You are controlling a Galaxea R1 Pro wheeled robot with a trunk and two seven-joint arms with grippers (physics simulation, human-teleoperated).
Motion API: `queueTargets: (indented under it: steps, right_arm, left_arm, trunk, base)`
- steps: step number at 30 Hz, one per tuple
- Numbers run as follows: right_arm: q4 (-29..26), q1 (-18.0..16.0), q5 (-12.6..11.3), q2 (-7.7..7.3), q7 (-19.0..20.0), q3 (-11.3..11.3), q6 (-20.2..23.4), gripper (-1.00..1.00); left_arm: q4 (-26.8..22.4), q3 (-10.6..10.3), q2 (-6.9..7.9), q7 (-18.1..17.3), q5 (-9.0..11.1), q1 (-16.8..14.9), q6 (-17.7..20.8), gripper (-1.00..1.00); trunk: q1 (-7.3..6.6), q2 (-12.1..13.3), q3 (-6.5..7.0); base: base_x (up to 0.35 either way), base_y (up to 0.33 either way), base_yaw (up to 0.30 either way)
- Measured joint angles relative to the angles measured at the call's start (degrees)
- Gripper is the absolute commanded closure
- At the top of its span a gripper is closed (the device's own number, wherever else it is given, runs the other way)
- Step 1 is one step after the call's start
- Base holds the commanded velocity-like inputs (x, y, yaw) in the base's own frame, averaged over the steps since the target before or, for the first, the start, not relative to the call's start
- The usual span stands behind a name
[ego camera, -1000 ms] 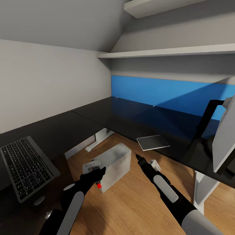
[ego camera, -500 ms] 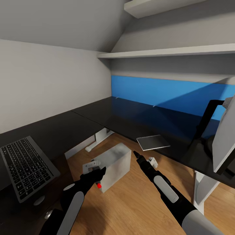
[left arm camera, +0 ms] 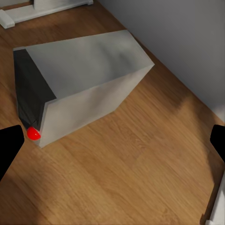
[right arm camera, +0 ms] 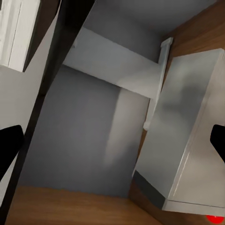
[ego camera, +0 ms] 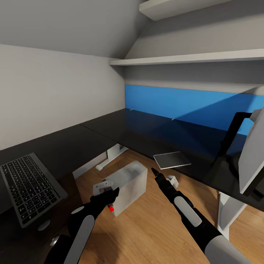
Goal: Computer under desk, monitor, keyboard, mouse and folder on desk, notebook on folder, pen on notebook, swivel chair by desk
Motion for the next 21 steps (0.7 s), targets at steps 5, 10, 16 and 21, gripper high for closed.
queueTargets:
  steps: [5, 10, 16, 21]
  right_arm:
    - [-0.08, 0.00, 0.10, 0.10, 0.05, 0.02, -0.14, -1.00]
    - [-0.10, 0.00, 0.11, 0.23, 0.06, 0.10, -0.19, -1.00]
    - [-0.11, 0.00, 0.09, 0.41, -0.01, 0.12, -0.19, -1.00]
    - [-0.11, 0.00, 0.10, 0.44, -0.08, 0.18, -0.27, -1.00]
  left_arm:
    - [0.00, 0.00, 0.00, 0.00, 0.00, 0.00, -0.01, -1.00]
    - [0.00, 0.00, 0.00, 0.00, 0.00, 0.00, -0.05, -1.00]
    - [0.08, 0.00, 0.00, 0.00, -0.05, 0.00, -0.05, -1.00]
    - [0.09, 0.00, 0.00, 0.00, -0.02, 0.00, -0.04, -1.00]
  trunk:
    - [0.00, 0.00, 0.00]
    - [0.00, 0.00, 0.00]
    - [-1.10, 2.01, 0.90]
    - [-1.10, 2.01, 0.90]
  base:
    - [0.000, 0.000, 0.000]
    - [0.000, 0.000, 0.000]
    - [0.000, 0.000, 0.000]
    - [0.000, 0.000, 0.000]
